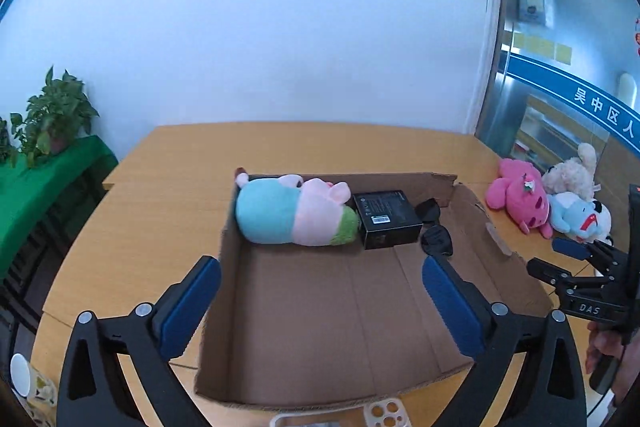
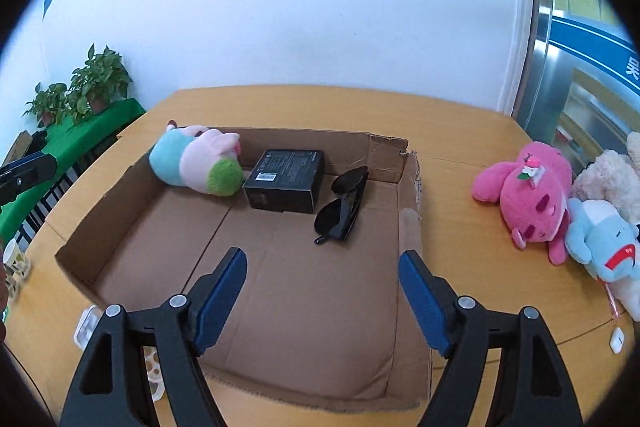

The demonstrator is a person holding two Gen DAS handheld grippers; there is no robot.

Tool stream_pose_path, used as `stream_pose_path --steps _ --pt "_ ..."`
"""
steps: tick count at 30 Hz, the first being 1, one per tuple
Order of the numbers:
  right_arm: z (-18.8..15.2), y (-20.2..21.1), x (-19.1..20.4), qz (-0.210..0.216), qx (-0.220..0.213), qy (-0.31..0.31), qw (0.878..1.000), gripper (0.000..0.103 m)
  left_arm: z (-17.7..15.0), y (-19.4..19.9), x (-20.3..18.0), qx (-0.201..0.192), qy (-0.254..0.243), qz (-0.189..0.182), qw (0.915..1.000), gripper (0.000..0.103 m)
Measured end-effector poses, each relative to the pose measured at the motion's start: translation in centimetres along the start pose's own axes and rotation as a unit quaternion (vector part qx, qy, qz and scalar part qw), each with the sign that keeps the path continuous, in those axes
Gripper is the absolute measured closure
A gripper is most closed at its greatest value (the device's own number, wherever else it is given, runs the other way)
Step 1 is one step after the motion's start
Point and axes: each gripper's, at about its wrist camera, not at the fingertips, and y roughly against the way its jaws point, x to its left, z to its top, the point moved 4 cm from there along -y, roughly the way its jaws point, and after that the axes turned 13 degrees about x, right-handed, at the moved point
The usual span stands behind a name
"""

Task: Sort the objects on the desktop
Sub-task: 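Move the grippers back toward the clear phone case on the table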

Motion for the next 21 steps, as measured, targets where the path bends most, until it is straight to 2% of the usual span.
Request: stream_pose_path --steps 6,9,12,14,17,21 --pt "-2.1 1.7 2.1 0.028 -0.006 0.016 0.999 0.025 -2.5 1.0 1.3 0.012 -0.009 0.011 0.9998 0.001" --pt "-3.9 2.6 4.3 0.099 -0.001 0.037 0.994 0.025 -4.6 0.9 2.3 0.036 -0.006 -0.011 0.9993 0.001" --pt "-6.7 2.5 6.8 0.196 0.024 0.061 0.978 0.024 -7.5 0.1 3.2 0.068 0.001 -0.031 0.9972 0.001" --pt "-8.7 1.2 8.6 0.259 0.057 0.067 0.962 0.025 -9.5 -0.6 3.7 0.095 0.006 -0.048 0.9943 0.001" --pt "-10.4 -1.7 10.2 0.281 0.095 0.066 0.953 0.025 -12.2 -1.6 4.4 0.126 0.019 -0.082 0.9884 0.001" --pt "-10.9 -5.4 11.4 0.296 0.133 0.046 0.945 0.025 -13.9 -3.6 5.1 0.156 0.038 -0.12 0.9798 0.002"
